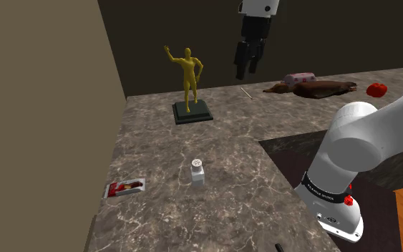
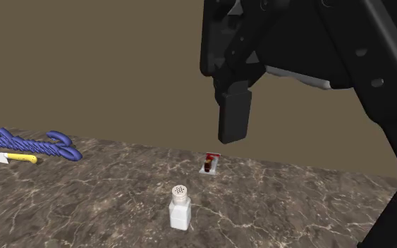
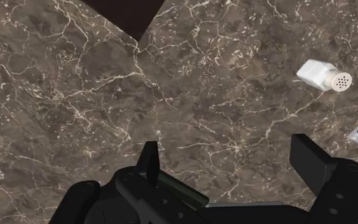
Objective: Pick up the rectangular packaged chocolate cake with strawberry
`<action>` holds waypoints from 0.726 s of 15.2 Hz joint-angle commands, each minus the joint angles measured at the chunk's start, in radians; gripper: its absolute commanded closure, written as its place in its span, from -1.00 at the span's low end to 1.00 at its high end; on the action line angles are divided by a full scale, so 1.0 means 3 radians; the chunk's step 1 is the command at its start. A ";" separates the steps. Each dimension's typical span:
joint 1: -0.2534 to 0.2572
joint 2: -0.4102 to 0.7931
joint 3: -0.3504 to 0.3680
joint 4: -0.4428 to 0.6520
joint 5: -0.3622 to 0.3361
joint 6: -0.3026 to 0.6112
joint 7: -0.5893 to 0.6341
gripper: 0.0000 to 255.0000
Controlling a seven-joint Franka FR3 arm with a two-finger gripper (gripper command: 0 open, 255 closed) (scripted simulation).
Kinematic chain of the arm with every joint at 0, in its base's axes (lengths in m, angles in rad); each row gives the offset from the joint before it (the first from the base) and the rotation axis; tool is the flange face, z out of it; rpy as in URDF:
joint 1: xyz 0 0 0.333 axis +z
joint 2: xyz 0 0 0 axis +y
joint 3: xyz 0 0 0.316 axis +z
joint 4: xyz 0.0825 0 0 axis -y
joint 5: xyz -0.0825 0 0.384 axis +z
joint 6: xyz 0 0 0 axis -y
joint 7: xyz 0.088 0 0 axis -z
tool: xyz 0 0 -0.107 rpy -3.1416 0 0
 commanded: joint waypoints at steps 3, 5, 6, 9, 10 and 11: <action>0.0070 0.0170 0.0078 0.0000 0.0036 0.0168 -0.0020 -1.00; 0.0138 0.0348 0.0156 0.0013 0.0067 0.0331 -0.0039 -1.00; 0.0170 0.0439 0.0195 0.0025 0.0080 0.0411 -0.0048 -1.00; 0.0262 0.0725 0.0315 0.0080 0.0110 0.0639 -0.0073 -1.00; 0.0291 0.0822 0.0354 0.0104 0.0116 0.0712 -0.0080 -1.00; 0.0318 0.0922 0.0395 0.0132 0.0120 0.0783 -0.0087 -1.00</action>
